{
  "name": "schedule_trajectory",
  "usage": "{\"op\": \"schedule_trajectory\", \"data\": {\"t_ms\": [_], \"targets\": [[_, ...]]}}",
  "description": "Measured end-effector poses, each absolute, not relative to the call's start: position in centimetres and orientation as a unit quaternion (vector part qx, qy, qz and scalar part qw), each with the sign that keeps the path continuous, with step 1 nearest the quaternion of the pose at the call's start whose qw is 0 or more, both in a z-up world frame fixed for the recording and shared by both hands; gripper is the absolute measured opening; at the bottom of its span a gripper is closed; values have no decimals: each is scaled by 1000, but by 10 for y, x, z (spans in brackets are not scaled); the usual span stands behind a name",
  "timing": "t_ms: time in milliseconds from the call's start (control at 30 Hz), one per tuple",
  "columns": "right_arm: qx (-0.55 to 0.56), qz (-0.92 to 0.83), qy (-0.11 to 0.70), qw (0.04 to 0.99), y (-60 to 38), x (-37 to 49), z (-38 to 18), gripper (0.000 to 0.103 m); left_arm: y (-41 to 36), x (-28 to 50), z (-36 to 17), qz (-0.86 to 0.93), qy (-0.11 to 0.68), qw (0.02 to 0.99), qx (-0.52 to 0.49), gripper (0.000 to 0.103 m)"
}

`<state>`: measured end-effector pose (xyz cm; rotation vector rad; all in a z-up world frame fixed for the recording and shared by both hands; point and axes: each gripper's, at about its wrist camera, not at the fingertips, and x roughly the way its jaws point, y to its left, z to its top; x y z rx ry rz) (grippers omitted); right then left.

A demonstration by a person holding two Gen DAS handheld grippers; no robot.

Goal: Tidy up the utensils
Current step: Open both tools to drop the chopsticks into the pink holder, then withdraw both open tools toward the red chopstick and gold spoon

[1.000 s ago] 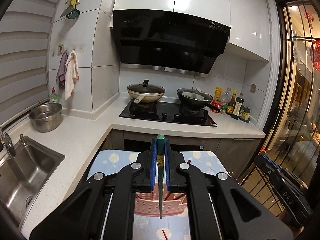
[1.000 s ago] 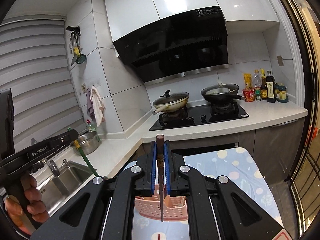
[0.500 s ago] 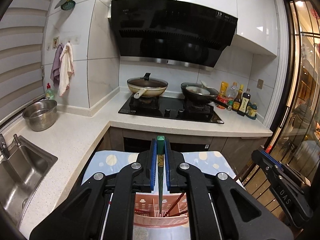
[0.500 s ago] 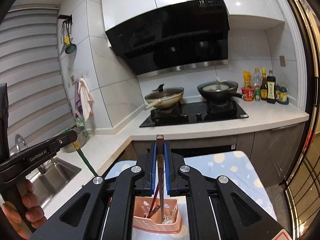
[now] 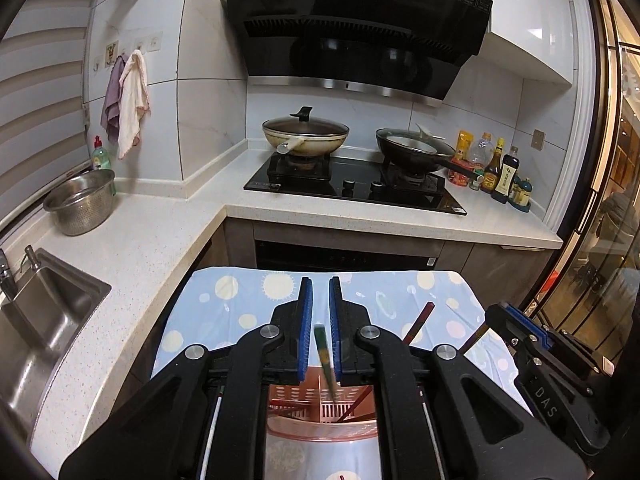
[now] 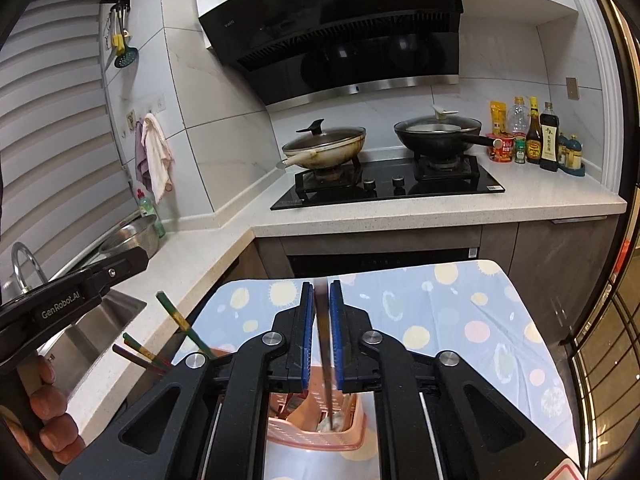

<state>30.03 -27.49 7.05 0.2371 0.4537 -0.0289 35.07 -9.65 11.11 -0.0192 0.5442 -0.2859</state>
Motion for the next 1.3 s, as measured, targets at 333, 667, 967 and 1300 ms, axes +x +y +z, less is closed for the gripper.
{"op": "schedule_trajectory", "data": {"t_ms": [333, 667, 967, 1300], "targets": [[120, -20, 210, 970, -278, 284, 80, 20, -91, 338, 111, -133, 265, 955, -14, 44], [119, -15, 216, 969, -268, 250, 76, 20, -78, 309, 105, -133, 272, 953, -17, 47], [119, -4, 231, 965, -249, 216, 62, 20, -64, 279, 88, -128, 289, 949, -18, 47], [108, 5, 268, 957, -222, 170, 27, 21, -50, 242, 53, -118, 318, 941, -15, 54]]}}
